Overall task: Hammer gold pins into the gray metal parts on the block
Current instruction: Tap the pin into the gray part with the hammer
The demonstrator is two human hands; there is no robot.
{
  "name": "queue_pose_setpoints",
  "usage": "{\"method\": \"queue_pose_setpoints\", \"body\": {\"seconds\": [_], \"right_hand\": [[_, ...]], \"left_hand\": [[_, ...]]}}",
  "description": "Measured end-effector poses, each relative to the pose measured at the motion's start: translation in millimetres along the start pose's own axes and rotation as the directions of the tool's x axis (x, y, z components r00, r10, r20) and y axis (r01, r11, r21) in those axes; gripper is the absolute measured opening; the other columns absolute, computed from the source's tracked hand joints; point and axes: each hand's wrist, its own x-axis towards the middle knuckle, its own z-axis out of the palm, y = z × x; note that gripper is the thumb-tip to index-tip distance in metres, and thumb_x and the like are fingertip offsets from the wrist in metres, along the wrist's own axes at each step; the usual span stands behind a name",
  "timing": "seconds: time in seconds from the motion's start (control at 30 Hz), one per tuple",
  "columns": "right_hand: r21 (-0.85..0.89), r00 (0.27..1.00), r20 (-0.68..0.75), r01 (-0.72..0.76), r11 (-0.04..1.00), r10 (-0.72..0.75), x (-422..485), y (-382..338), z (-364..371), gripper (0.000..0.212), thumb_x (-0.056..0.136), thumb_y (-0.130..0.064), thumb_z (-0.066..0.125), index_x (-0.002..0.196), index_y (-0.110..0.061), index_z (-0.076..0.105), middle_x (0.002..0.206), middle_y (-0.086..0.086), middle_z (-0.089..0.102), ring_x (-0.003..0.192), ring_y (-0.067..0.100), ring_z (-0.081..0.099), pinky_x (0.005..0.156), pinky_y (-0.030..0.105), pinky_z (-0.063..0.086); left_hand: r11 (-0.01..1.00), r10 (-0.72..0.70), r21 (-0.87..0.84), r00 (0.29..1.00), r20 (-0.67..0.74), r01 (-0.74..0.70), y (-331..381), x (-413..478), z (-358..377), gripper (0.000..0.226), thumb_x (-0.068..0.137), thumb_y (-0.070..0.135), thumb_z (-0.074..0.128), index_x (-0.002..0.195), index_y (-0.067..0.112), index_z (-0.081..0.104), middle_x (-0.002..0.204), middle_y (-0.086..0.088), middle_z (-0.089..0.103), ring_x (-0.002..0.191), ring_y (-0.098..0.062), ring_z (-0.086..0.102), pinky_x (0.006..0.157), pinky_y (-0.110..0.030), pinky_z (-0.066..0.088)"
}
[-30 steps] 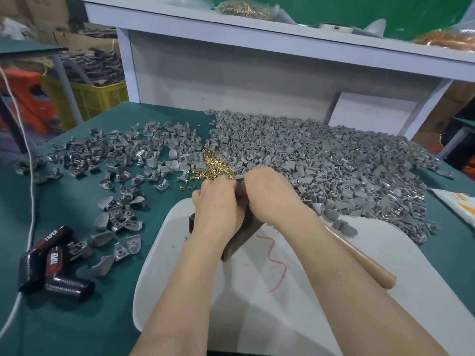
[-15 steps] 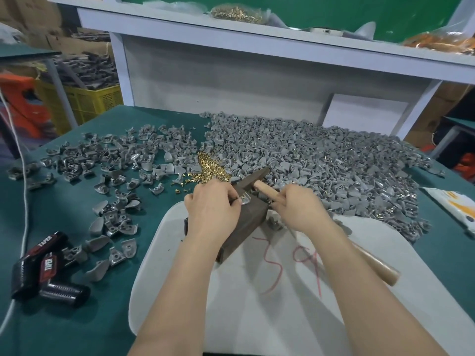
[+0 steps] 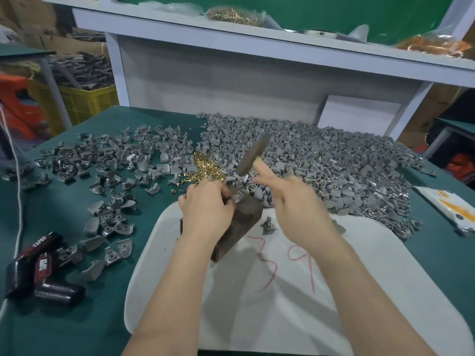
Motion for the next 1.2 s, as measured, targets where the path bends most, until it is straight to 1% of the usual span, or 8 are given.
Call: {"method": "queue_pose_setpoints", "body": {"seconds": [0.07, 0.17, 0.27, 0.4, 0.63, 0.77, 0.93, 1.2], "right_hand": [[-0.006, 0.996, -0.012, -0.086, 0.996, 0.086, 6.6, -8.7, 12.1, 0.027, 0.096, -0.024, 0.046, 0.109, -0.040, 0.063, 0.093, -0.003, 0.042, 0.078, 0.021, 0.054, 0.070, 0.032, 0.046], [-0.053, 0.994, -0.022, -0.107, 0.993, 0.106, 18.1, -18.2, 21.5, 0.014, 0.090, -0.037, 0.058, 0.099, -0.032, 0.067, 0.091, -0.002, 0.038, 0.083, 0.022, 0.053, 0.069, 0.029, 0.038], [-0.094, 0.997, -0.005, -0.077, 0.993, 0.077, 28.4, -25.4, 23.9, 0.016, 0.089, -0.037, 0.059, 0.102, -0.032, 0.066, 0.093, -0.001, 0.037, 0.085, 0.027, 0.056, 0.071, 0.031, 0.036], [-0.147, 0.998, 0.017, -0.054, 0.988, 0.057, 35.1, -28.4, 27.8, 0.031, 0.091, -0.034, 0.057, 0.121, -0.038, 0.056, 0.095, -0.001, 0.038, 0.083, 0.028, 0.056, 0.069, 0.032, 0.037], [-0.154, 0.997, 0.062, -0.045, 0.987, 0.055, 44.7, -27.4, 29.6, 0.026, 0.089, -0.031, 0.057, 0.115, -0.034, 0.057, 0.106, 0.008, 0.053, 0.090, 0.032, 0.061, 0.070, 0.033, 0.042], [-0.187, 0.995, 0.087, -0.028, 0.982, 0.044, 48.6, -27.8, 32.2, 0.023, 0.090, -0.029, 0.055, 0.113, -0.032, 0.058, 0.092, 0.005, 0.049, 0.087, 0.033, 0.060, 0.068, 0.033, 0.042], [-0.130, 0.995, 0.063, -0.069, 0.989, 0.078, 46.4, -24.2, 36.5, 0.028, 0.090, -0.025, 0.055, 0.117, -0.030, 0.059, 0.100, 0.008, 0.059, 0.081, 0.029, 0.057, 0.067, 0.030, 0.040], [-0.056, 0.994, 0.044, -0.095, 0.994, 0.097, 41.7, -23.6, 37.5, 0.024, 0.091, -0.024, 0.055, 0.113, -0.032, 0.060, 0.095, 0.004, 0.055, 0.076, 0.025, 0.055, 0.066, 0.031, 0.045]], "left_hand": [[1.000, 0.003, -0.007, 1.000, -0.002, -0.003, 0.2, -1.0, -1.0, 0.005, 0.087, 0.027, 0.062, 0.084, 0.028, 0.066, 0.107, 0.005, 0.062, 0.108, -0.024, 0.050, 0.086, -0.037, 0.031], [1.000, 0.016, 0.000, 1.000, 0.000, -0.016, 0.2, -1.8, -1.7, 0.005, 0.087, 0.029, 0.062, 0.083, 0.029, 0.063, 0.113, 0.001, 0.060, 0.111, -0.027, 0.048, 0.085, -0.036, 0.030], [1.000, 0.022, 0.003, 1.000, 0.017, -0.022, -1.0, -0.8, -0.9, 0.014, 0.089, 0.033, 0.060, 0.076, 0.029, 0.058, 0.121, -0.003, 0.059, 0.113, -0.029, 0.048, 0.088, -0.038, 0.031], [0.999, 0.030, 0.015, 1.000, -0.006, -0.030, -0.7, -1.3, 0.3, 0.015, 0.089, 0.032, 0.059, 0.075, 0.027, 0.060, 0.113, -0.003, 0.061, 0.109, -0.030, 0.049, 0.082, -0.036, 0.029], [0.999, 0.036, 0.006, 0.999, -0.032, -0.036, 0.9, -1.4, 1.0, 0.011, 0.088, 0.030, 0.059, 0.086, 0.022, 0.067, 0.100, 0.000, 0.059, 0.105, -0.029, 0.049, 0.078, -0.034, 0.023], [0.999, 0.041, 0.017, 0.999, -0.034, -0.041, 1.2, -1.9, 0.8, 0.012, 0.089, 0.030, 0.058, 0.086, 0.021, 0.066, 0.100, 0.000, 0.059, 0.104, -0.029, 0.049, 0.077, -0.034, 0.025], [0.999, 0.045, 0.006, 0.998, -0.034, -0.045, 1.3, -2.2, 0.1, 0.013, 0.089, 0.030, 0.058, 0.084, 0.021, 0.065, 0.093, 0.003, 0.053, 0.102, -0.029, 0.049, 0.078, -0.034, 0.024], [0.999, 0.047, 0.006, 0.998, -0.044, -0.047, 1.4, -2.1, 0.4, 0.014, 0.090, 0.034, 0.058, 0.080, 0.025, 0.059, 0.092, 0.005, 0.051, 0.104, -0.027, 0.048, 0.078, -0.033, 0.024]]}}
